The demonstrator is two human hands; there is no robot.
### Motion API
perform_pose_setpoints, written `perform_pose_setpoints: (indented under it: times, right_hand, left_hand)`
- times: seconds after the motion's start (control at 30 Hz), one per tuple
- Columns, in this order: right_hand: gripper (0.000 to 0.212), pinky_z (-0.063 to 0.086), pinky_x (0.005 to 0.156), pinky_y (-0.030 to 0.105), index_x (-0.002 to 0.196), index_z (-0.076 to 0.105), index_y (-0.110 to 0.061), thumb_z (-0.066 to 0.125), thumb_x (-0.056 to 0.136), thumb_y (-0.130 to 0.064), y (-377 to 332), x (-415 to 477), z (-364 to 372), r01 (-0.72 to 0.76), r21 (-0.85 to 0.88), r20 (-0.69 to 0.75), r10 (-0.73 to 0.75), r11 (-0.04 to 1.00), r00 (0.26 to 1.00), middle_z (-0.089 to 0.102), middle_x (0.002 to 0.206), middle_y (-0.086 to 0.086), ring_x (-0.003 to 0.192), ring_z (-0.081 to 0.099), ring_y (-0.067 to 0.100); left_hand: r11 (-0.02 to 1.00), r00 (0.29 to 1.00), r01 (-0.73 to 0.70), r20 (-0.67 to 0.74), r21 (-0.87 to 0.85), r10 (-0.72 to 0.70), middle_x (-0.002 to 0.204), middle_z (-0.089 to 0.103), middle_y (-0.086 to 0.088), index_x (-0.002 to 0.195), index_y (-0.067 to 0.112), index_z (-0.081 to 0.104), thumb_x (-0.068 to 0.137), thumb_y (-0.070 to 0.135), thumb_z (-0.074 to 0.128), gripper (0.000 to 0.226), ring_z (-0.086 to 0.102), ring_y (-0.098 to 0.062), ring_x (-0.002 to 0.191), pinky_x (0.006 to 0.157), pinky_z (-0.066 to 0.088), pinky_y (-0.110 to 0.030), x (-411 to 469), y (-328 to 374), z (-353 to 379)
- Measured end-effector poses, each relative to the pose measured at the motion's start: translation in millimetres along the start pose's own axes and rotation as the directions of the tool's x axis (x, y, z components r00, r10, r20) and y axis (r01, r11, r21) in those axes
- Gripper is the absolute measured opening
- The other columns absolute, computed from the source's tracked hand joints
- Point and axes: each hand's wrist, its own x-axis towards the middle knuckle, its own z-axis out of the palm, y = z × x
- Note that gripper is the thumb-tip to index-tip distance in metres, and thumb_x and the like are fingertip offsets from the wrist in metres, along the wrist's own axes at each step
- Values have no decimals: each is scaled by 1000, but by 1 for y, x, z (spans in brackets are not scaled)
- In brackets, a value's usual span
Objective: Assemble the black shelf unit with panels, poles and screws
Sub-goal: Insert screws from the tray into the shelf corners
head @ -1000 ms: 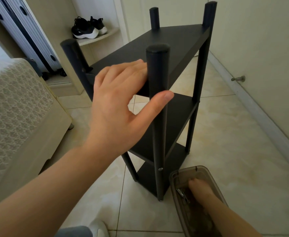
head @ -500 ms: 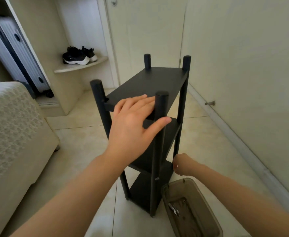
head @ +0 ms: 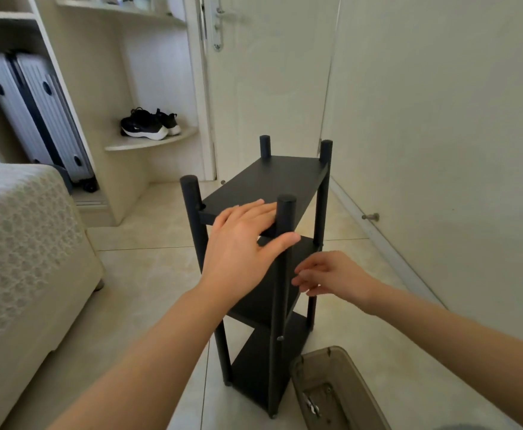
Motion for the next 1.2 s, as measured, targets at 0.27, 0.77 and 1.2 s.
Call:
perform_pose_setpoints:
  times: [0.27,0.77,1.2]
  right_hand:
    - [20,56,84,33,114,58,-17,46,103,-29,-20,10,58,-59,387,-78,96,920,992,75,98,-1,94,72,12]
    - [28,46,92,38,105,61,-22,37,105,-36,-30,73,150,33,543,-119,37,839,992,69,79,-5,91,64,21]
    - [28,43,78,24,110,57,-17,35,106,-34,-66,114,190,81,392,97,-128,917,987,68,75,-6,72,64,5]
  left_hand:
    - [991,992,118,45,-70,-115,129,66,16,126,32,67,91,58,56,45,53,-8,130,117,32,-48,15,-26,-16]
    - [879,927,344,-29,-331,-374,88,71,18,104,28,75,91,40,67,20,64,-2,83,85,55,-35,28,-102,-57]
    - [788,781,478,-223,-388,-583,85,73,21,93,52,68,89,46,69,8,66,-1,83,86,55,-33,-3,-155,-93]
